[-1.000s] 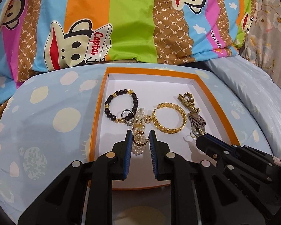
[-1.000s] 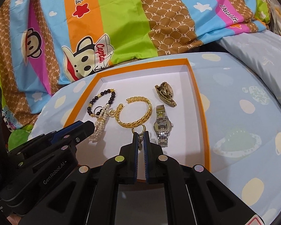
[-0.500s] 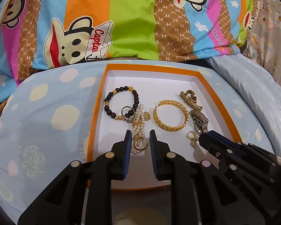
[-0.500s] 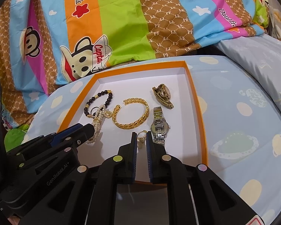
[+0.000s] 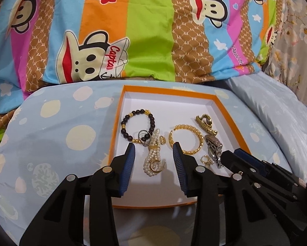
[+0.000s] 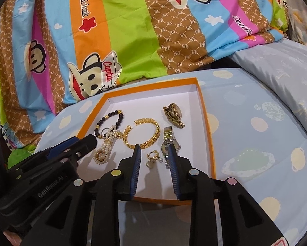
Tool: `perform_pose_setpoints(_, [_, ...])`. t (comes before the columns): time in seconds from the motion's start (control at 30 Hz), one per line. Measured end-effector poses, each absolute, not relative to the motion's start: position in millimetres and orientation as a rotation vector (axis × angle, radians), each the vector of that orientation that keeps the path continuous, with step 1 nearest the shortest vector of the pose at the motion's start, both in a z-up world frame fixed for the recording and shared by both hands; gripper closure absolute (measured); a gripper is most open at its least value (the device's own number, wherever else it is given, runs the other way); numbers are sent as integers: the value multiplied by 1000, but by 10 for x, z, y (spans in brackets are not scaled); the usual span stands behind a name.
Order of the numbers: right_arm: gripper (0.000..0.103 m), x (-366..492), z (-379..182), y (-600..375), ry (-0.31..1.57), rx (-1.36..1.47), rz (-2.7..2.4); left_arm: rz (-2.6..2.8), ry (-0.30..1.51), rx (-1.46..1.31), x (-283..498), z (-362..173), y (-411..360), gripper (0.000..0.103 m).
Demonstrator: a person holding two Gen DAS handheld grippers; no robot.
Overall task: Organize jewelry
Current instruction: 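Open both tools to drop the earrings in the box and withdraw, then grasp the second gold hoop earring with the left tool while the right tool grasps the second drop earring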
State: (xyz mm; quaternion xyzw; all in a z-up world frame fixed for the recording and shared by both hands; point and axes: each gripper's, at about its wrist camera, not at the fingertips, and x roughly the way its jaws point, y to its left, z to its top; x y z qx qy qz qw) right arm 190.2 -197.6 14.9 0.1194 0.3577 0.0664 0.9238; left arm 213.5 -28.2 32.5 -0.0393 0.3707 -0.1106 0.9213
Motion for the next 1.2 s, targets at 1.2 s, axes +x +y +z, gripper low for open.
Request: perform_pose_setpoints(1.2, [66,540,-118,-1245,887,23,257,-257,894,-110,566,18,330,60])
